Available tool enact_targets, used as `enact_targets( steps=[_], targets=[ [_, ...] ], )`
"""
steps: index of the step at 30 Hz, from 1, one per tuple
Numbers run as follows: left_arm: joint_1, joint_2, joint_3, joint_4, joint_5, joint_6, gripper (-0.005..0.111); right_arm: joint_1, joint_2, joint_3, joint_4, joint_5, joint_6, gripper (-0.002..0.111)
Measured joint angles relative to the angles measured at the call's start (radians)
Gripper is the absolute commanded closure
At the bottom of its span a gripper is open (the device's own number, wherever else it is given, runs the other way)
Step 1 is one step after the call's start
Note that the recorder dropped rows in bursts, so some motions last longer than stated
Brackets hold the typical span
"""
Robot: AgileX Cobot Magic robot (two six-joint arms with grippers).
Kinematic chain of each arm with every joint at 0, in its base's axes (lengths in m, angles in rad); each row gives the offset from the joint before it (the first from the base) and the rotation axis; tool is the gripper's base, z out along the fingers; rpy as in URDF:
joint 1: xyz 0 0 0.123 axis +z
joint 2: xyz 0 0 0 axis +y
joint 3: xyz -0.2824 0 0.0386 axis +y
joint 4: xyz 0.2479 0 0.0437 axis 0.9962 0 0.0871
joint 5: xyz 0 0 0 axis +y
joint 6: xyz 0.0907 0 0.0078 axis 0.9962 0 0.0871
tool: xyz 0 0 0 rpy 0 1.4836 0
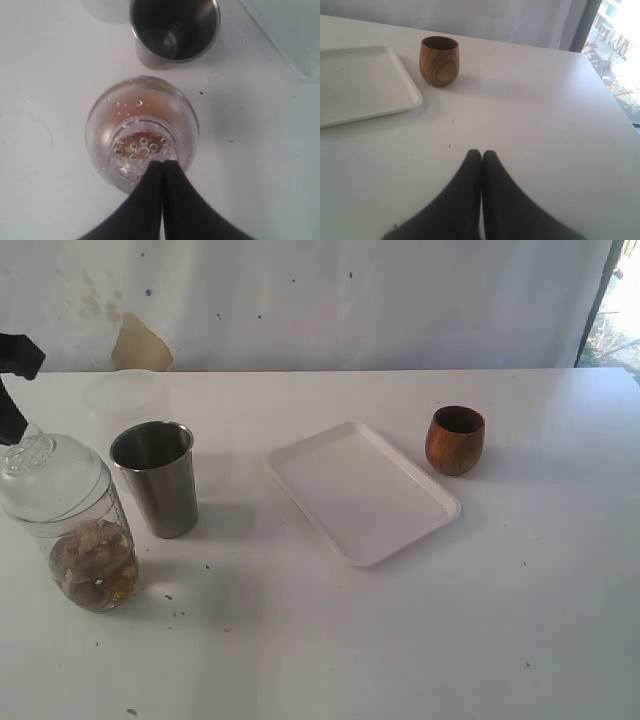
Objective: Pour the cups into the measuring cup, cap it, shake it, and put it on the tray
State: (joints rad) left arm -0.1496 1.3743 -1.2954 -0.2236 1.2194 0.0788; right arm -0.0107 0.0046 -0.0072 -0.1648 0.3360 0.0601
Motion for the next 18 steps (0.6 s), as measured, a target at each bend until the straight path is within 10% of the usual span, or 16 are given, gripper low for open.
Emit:
enact_targets(
  steps=[18],
  targets=[
    [0.000,-0.014,0.000,0.002,-0.063,0.006,0.107,0.000,0.000,0.000,0.000,0.000,0.044,0.108]
  ],
)
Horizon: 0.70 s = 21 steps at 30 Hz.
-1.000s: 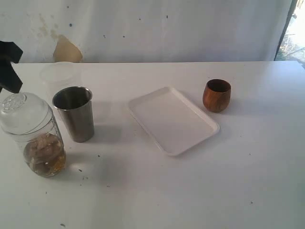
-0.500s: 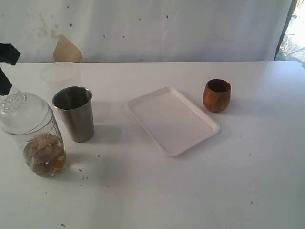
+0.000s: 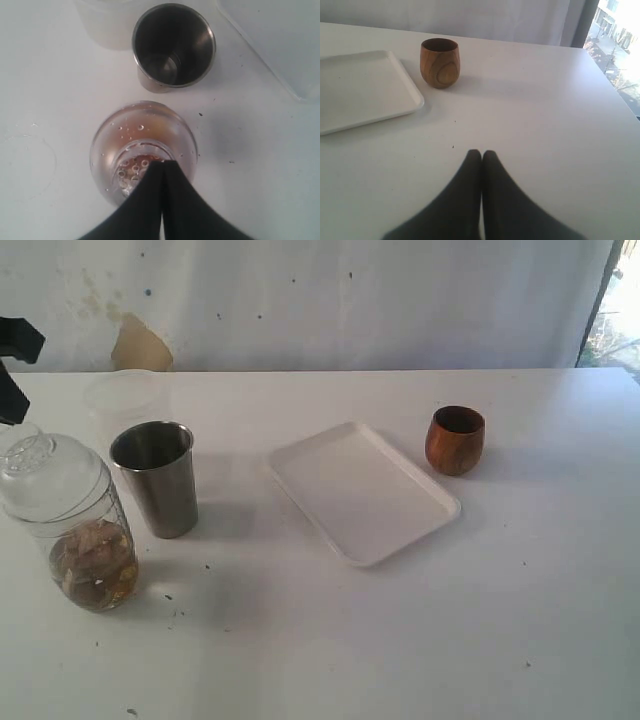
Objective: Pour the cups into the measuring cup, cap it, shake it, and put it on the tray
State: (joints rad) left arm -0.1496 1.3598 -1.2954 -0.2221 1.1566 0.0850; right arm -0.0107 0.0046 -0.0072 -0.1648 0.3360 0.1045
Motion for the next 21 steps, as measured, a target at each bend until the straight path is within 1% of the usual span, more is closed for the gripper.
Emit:
enact_targets(
  steps=[21],
  targets=[
    [0.000,0.046,0.000,0.000,0.021,0.000,0.107,0.000,0.000,0.000,0.000,0.000,0.002,0.108]
  ],
)
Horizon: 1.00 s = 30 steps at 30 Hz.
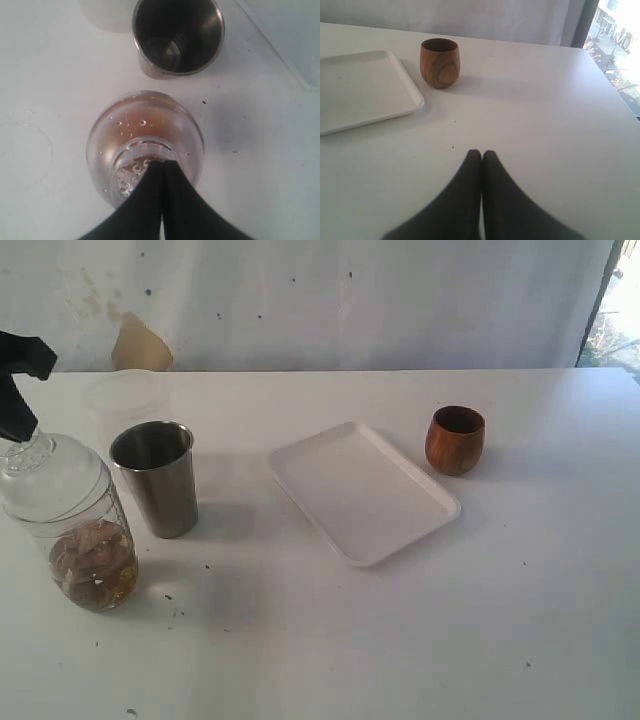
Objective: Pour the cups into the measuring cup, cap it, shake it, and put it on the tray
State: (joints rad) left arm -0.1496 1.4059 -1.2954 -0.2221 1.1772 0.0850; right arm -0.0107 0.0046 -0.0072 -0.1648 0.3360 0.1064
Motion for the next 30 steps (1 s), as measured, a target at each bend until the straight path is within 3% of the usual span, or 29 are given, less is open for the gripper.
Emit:
enact_targets(
  steps=[25,30],
  targets=[
    [0.000,0.000,0.000,0.000,0.002,0.000,0.107,0.000,0.000,0.000,0.000,0.000,0.002,0.108],
    [0.000,0.001,0.069,-0.004,-0.071,0.000,0.107,0.000,0.000,0.000,0.000,0.000,0.002,0.108]
  ],
)
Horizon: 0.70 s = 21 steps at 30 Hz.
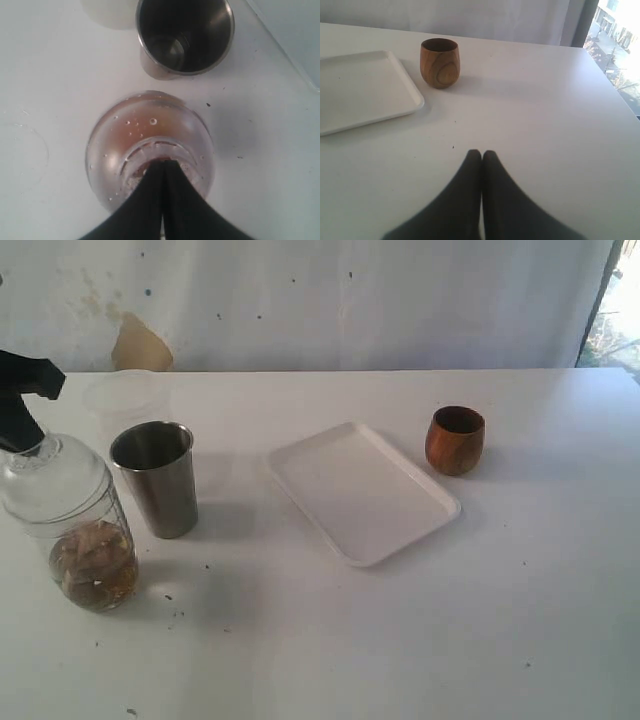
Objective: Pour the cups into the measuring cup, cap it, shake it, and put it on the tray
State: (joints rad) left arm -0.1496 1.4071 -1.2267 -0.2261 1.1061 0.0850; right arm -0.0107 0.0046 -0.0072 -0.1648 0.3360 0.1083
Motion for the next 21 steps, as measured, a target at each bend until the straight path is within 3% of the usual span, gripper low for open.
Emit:
enact_targets(
  steps=[21],
  targets=[
    [0.000,-0.019,0.062,-0.025,-0.122,0.024,0.107,0.000,0.000,0.000,0.000,0.000,0.002,0.108]
  ],
)
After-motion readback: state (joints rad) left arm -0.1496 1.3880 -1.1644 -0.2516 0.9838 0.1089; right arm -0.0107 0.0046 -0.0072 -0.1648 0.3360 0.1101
